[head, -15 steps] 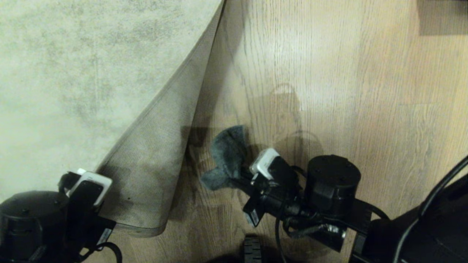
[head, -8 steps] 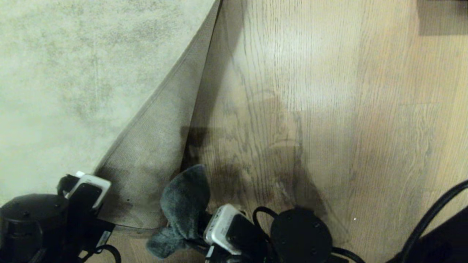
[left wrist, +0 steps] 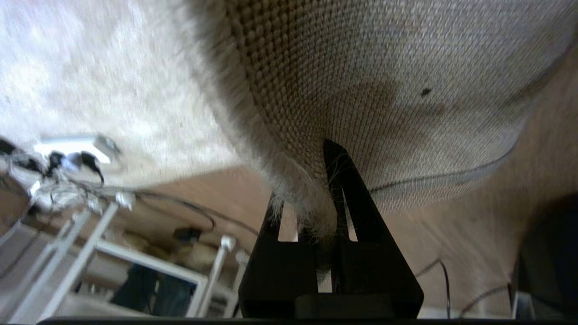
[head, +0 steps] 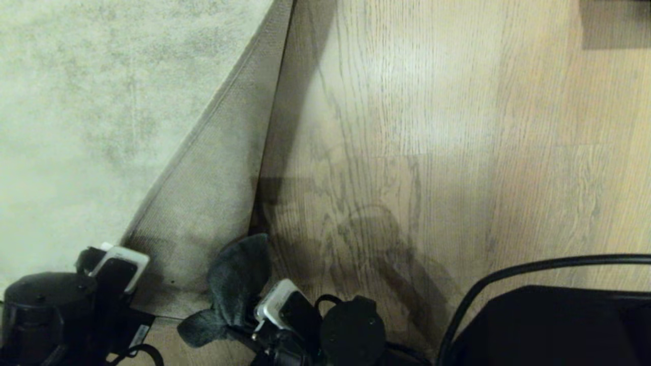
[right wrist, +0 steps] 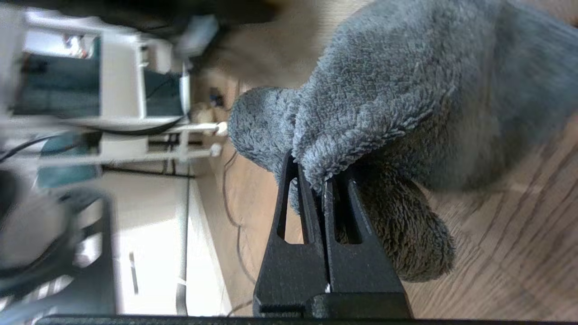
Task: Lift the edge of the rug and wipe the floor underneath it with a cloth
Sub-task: Wipe the floor under the carpet with a rag
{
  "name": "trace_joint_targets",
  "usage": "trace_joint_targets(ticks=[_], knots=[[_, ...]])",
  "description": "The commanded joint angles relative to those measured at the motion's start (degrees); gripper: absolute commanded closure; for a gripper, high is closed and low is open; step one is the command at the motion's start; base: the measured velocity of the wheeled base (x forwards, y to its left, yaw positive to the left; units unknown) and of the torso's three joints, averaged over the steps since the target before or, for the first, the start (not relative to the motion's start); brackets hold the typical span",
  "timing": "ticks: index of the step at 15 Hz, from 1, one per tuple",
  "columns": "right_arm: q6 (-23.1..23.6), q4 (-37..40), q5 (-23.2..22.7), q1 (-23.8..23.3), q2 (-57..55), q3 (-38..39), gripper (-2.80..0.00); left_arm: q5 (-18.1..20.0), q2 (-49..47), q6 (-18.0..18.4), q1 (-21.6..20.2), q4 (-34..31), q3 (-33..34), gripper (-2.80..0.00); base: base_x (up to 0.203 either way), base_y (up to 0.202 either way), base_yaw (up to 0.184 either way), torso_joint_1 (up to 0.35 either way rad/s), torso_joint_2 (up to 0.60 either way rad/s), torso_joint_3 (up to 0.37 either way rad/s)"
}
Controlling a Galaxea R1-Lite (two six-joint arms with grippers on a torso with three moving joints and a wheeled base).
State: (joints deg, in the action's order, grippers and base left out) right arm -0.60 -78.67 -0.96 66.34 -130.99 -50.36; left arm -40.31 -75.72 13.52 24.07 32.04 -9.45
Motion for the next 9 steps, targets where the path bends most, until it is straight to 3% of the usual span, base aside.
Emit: trace_joint_targets(ticks=[1, 3, 6, 9], knots=[[-0.07, -0.44, 0.10, -2.55, -5.02, -1.98, 0.00, -0.29, -0.22, -1.43, -0.25, -1.44, -0.04, 0.00, 0.000, 0.000, 0.000, 0.000, 0.00, 0.000], [0.19, -0.48, 1.28, -5.12, -6.76, -5.22, 0.00, -0.20, -0.22, -1.92, -0.25, -2.59, -0.30, 0.00, 0.000, 0.000, 0.000, 0.000, 0.00, 0.000], [0.57, -0.30, 9.14, -9.27, -7.86, -12.66, 0.00, -0.20, -0.22, -1.92, -0.16, -2.68, -0.04, 0.00, 0.000, 0.000, 0.000, 0.000, 0.00, 0.000], [6.04, -1.16, 10.17, -14.00, -5.75, -13.19, 0.00, -0.20, -0.22, -1.92, -0.07, -2.68, -0.04, 0.00, 0.000, 0.000, 0.000, 0.000, 0.00, 0.000]])
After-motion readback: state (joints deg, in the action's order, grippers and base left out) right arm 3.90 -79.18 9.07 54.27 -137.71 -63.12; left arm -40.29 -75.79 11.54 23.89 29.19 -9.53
